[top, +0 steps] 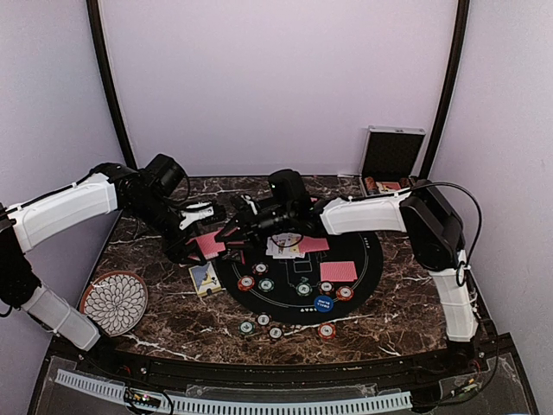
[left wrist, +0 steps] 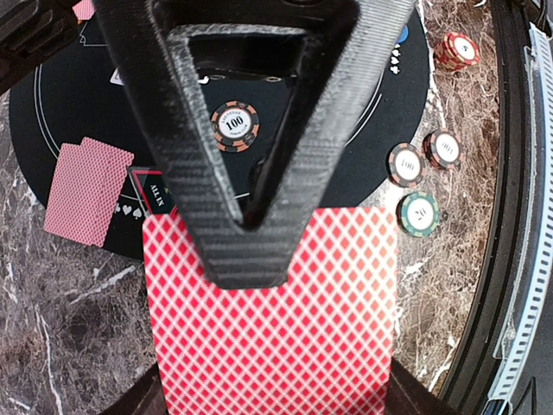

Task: Distribute texas hold em gaming equipment

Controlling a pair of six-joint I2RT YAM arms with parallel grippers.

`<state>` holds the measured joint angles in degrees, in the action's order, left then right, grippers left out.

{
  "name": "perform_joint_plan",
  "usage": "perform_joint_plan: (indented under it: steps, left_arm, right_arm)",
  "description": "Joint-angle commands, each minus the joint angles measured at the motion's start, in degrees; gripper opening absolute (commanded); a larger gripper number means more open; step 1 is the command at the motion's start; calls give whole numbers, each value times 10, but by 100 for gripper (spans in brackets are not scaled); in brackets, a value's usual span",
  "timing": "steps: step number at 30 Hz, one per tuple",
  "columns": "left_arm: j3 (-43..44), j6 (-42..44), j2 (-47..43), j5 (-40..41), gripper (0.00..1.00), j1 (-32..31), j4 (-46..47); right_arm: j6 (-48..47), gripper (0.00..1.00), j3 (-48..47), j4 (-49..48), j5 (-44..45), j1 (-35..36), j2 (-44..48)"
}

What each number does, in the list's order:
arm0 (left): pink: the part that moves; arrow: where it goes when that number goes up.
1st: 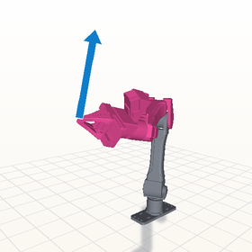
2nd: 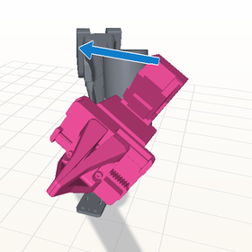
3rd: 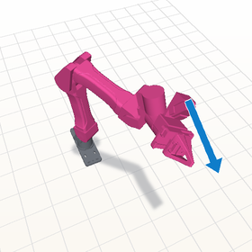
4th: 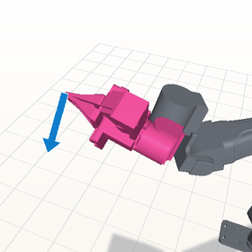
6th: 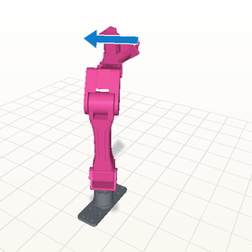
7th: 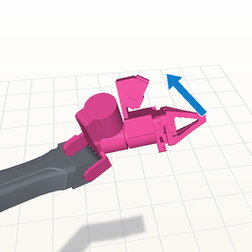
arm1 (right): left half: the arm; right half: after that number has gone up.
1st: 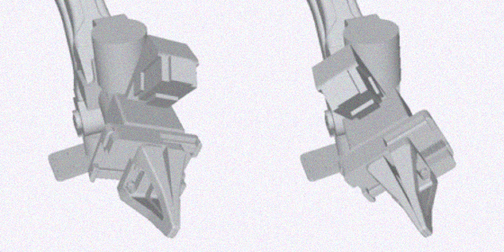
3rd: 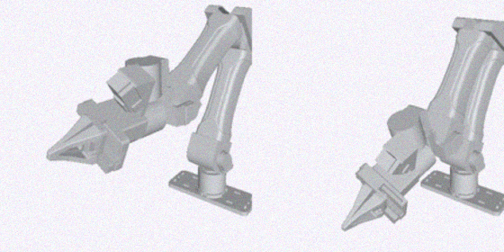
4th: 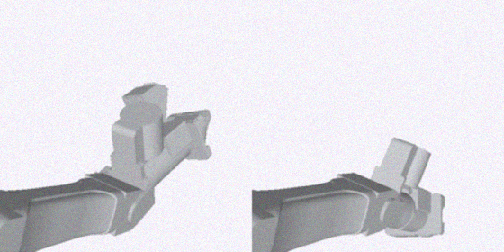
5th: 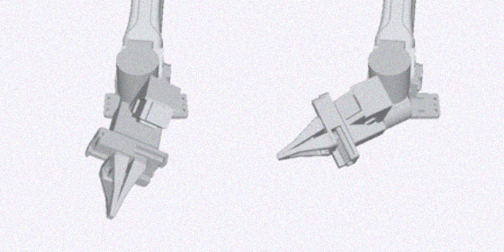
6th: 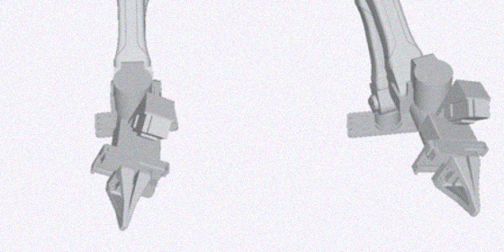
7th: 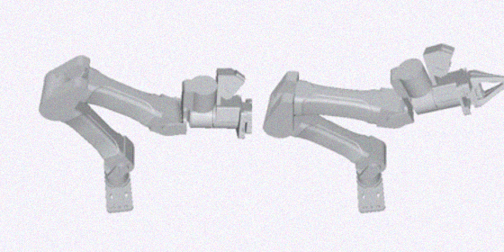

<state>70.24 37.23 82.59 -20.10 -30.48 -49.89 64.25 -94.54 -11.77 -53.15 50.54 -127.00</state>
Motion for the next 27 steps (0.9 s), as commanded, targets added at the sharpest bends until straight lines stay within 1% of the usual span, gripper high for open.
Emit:
perform_joint_plan:
  steps: [1,3,8,12,14,19,27]
  left_arm:
    - [-2,-1,-15,-4,0,3,-4]
    - [-3,-1,-15,-3,0,3,-3]
    - [-3,-1,-13,-1,0,3,-2]
    - [-5,-1,-13,2,0,3,-2]
    - [-6,-1,-15,4,0,3,-3]
    - [-8,-1,-16,4,0,3,-3]
    - [-8,-2,-16,2,0,3,-3]
  right_arm:
    - [31,25,17,-58,-14,-2,30]
    - [39,23,21,-69,-16,0,31]
    - [54,11,22,-82,-20,5,26]
    - [50,4,23,-76,-24,5,27]
    - [37,0,23,-59,-22,3,29]
    - [2,0,22,-11,-19,-6,40]
    - [-7,0,39,-2,-20,-23,63]
